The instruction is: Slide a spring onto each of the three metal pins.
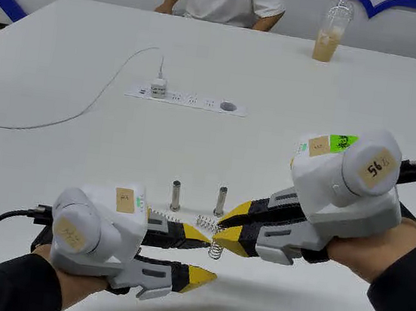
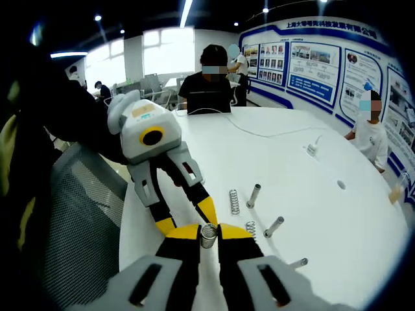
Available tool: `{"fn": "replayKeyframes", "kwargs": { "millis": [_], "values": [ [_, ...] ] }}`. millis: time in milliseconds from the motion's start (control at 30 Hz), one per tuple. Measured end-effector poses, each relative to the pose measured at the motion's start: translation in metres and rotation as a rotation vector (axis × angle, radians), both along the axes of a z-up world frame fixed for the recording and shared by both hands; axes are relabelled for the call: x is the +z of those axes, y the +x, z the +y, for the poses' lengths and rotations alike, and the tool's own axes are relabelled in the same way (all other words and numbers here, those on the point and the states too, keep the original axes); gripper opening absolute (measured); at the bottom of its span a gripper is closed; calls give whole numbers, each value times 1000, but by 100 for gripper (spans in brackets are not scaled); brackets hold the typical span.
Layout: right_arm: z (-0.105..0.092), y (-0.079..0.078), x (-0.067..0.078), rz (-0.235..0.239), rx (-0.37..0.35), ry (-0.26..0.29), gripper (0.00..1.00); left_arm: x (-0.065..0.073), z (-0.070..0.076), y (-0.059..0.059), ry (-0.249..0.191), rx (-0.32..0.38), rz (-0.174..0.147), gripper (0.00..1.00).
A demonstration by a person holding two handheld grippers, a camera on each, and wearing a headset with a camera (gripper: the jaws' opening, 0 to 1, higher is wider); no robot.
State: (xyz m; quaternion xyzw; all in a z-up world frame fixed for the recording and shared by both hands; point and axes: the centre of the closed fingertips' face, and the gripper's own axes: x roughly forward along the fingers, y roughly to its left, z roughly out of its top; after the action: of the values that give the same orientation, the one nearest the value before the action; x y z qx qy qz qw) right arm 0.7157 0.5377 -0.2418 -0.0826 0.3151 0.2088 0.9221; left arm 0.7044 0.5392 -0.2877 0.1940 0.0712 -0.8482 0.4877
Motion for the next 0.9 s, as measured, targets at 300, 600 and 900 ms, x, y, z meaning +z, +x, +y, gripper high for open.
{"fn": "replayKeyframes", "kwargs": {
  "millis": [300,600,900],
  "values": [
    [-22,-1,9,-15,-44,-20,11,4,8,17,-5,74,32,39],
    [-49,-4,22,-34,-105,-40,11,4,20,37,-6,154,53,47],
    [-78,1,32,-50,-160,-68,11,3,31,54,-5,221,59,51]
  ]
}}
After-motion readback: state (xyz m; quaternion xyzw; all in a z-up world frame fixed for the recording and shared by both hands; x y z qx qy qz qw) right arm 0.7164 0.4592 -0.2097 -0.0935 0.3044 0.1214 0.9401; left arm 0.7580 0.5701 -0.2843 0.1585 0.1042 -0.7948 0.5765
